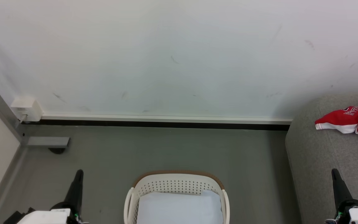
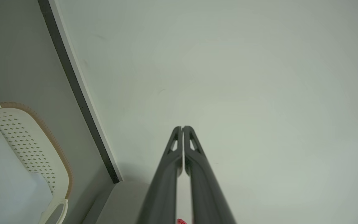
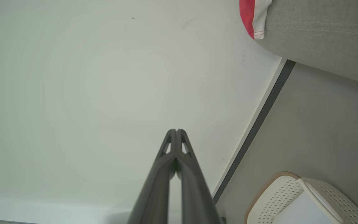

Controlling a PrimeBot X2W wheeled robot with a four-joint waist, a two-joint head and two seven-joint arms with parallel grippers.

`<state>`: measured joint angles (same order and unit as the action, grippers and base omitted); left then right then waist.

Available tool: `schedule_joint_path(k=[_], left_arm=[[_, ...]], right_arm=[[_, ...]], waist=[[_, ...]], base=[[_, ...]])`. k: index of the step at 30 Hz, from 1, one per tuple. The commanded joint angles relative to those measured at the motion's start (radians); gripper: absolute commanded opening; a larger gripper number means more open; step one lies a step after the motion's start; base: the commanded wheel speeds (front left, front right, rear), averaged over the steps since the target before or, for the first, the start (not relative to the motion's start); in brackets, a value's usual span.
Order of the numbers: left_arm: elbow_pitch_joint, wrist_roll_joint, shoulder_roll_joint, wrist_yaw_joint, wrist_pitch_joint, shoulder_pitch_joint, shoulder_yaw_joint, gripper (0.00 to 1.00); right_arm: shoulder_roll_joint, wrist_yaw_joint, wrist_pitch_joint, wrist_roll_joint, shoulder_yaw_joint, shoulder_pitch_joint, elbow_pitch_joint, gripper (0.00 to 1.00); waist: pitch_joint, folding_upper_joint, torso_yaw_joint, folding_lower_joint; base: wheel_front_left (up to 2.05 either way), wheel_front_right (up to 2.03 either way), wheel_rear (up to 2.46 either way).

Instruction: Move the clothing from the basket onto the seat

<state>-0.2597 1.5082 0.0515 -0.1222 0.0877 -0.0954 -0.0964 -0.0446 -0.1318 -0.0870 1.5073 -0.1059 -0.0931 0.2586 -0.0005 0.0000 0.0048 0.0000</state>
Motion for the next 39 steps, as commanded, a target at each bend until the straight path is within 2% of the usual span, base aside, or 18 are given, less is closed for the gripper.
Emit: schedule_joint_path(k=[1,15,39], left_arm=[[0.007,0.017,0.002,-0.004,0.005,-0.012,-0.007,0.0],[0.017,0.112,-0.001,-0.012,0.03,-0.018,-0.021,0.0],[0.017,0.111,-0.001,-0.011,0.03,-0.017,-0.021,0.0]], right_arm=[[-0.009,0.002,-0.005,0.02,-0.005,-0.013,-0.009,0.0],[-0.009,0.002,-0.03,0.109,-0.011,-0.022,-0.017,0.0],[-0.009,0.002,-0.031,0.107,-0.01,-0.021,-0.016,0.0]], waist=[[0.0,0.0,0.0,0.0],[0.003,0.0,-0.005,0.0],[0.004,0.0,-0.005,0.0]], base=[[0.0,0.0,0.0],[0.0,0.0,0.0],[0.0,0.0,0.0]])
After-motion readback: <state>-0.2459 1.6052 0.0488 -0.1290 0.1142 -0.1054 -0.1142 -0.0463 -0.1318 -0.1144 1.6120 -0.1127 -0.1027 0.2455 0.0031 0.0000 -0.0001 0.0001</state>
